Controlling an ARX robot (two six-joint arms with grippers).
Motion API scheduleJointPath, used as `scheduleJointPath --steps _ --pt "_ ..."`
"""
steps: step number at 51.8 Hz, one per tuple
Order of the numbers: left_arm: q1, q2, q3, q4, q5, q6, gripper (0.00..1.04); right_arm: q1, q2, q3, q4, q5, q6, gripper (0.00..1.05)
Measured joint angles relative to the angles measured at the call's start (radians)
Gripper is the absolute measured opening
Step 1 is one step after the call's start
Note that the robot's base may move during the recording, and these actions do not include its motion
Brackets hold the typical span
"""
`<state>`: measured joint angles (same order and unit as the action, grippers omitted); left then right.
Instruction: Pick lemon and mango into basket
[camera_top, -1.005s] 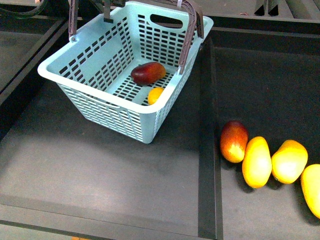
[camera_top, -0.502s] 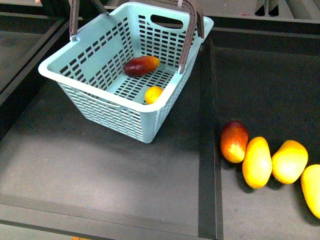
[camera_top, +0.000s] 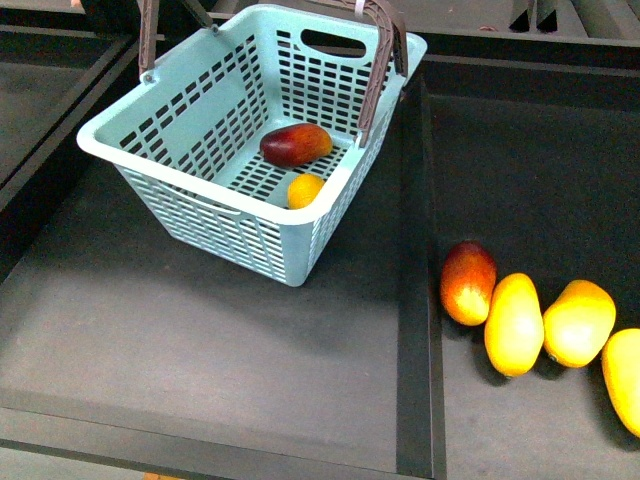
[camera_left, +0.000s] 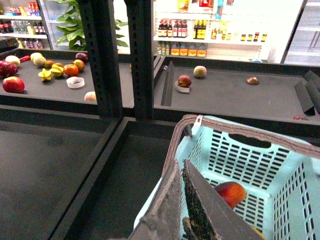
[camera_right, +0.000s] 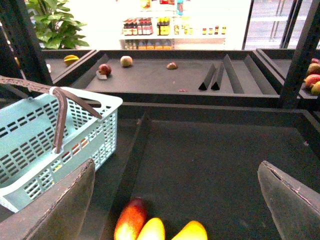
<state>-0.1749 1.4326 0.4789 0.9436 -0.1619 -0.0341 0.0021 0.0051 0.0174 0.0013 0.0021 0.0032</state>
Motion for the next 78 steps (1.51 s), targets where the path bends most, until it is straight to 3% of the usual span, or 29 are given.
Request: scheduleJointPath --steps 13,24,27,32,37,78 --pt "0.067 -0.206 -0.218 0.014 0.058 0.017 0.03 0.0 0.0 0.0 0.0 0.0 0.0 0.96" --pt "0.099 -0.354 -0.317 -0.034 0.089 0.02 0.03 0.0 0.0 0.0 0.0 0.0 0.0 0.96" --pt "0.139 -0.396 -0.34 -0.057 0.149 0.021 0.03 0.0 0.0 0.0 0.0 0.0 0.0 0.96" --pt "0.17 -0.462 -0.37 -0.092 0.155 0.022 0.03 0.0 0.0 0.0 0.0 0.0 0.0 0.96" --pt "0.17 -0.48 -0.418 -0.055 0.162 0.023 0.03 0.0 0.0 0.0 0.0 0.0 0.0 0.96" --pt "0.171 -1.079 -0.463 -0.591 0.162 0.023 0.03 0.0 0.0 0.0 0.0 0.0 0.0 0.96"
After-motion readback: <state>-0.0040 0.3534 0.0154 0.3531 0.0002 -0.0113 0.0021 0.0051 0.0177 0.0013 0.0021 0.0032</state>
